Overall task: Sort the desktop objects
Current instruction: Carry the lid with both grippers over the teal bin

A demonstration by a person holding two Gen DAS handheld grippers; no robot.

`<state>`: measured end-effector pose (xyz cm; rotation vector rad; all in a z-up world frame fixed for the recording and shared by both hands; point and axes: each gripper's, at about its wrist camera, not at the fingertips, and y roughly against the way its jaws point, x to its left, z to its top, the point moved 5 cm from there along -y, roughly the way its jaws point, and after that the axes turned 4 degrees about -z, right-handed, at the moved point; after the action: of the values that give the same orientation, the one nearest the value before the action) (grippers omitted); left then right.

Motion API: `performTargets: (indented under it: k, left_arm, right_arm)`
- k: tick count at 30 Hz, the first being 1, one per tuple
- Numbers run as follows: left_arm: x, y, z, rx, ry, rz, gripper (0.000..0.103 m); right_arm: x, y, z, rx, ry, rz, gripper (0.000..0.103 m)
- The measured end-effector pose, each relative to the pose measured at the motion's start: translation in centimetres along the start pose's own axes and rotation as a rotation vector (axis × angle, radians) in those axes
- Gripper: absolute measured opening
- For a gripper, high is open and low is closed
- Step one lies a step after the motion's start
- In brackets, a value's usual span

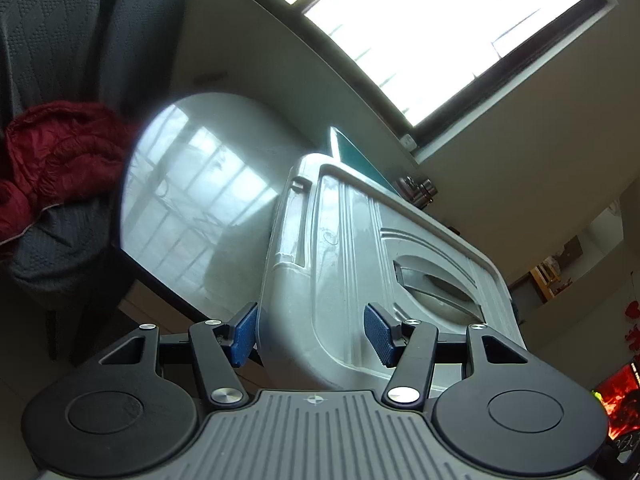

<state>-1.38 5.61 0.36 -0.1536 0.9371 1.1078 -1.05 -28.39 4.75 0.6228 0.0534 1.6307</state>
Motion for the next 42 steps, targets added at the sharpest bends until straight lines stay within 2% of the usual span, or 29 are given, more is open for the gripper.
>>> performTargets:
  k: [9, 18, 42]
  left_arm:
    - [-4.2, -1.6, -2.8, -0.02, -0.004, 0.025, 0.057]
    - [-6.3, -3.1, -2.7, -0.047, -0.011, 0.055, 0.058]
    - [-5.9, -16.5, 8.7, -0.003, -0.076, 0.002, 0.058]
  right_arm:
    - [-5.6, 0.6, 1.4, 0.001, -0.019, 0.028, 0.051]
    - [-7.7, -0.6, 3.2, 0.001, -0.016, 0.068, 0.052]
    - [-9.6, -10.8, 9.4, -0.06, -0.086, 0.019, 0.052]
